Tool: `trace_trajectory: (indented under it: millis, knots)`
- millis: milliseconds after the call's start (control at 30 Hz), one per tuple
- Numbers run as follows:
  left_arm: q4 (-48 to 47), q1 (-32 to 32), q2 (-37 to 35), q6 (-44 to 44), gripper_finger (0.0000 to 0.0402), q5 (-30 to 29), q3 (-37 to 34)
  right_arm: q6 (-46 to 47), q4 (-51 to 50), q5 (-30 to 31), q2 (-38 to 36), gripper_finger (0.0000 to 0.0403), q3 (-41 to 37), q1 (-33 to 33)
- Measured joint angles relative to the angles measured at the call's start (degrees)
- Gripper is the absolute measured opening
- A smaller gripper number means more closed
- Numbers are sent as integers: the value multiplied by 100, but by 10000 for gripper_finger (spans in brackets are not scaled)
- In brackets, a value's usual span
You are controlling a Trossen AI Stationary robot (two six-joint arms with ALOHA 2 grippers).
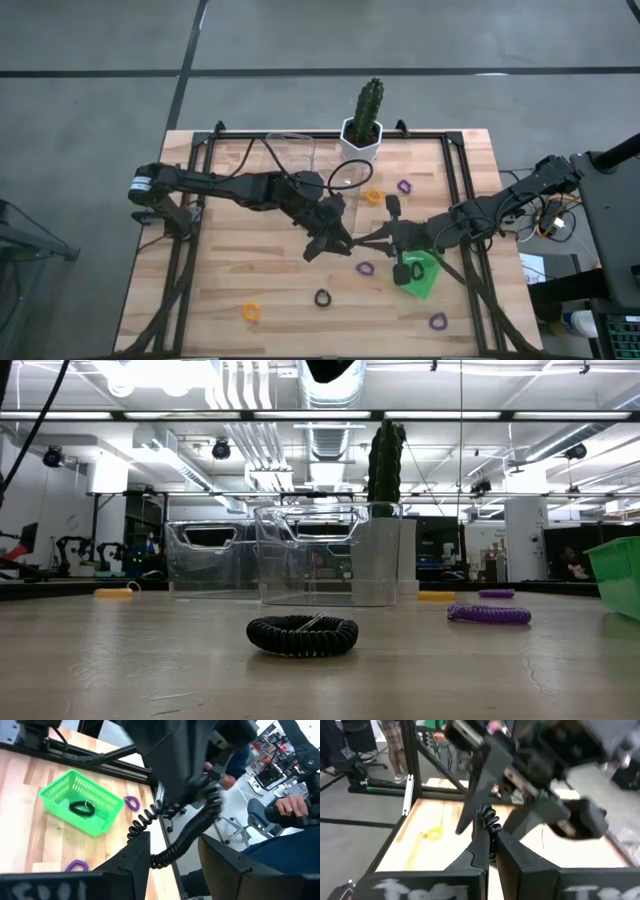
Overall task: Sort spring keychains
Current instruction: Put the top black spring keychain into the green bin
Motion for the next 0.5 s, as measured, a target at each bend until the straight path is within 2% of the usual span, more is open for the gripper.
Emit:
trace_trajectory:
  millis: [200,500]
  knots:
    - [100,16,-55,113,160,-491,0,184,-100,2,7,13,0,0]
    - [149,79,-133,111,160,-496,-2,460,-404,18,11,13,-3,-4]
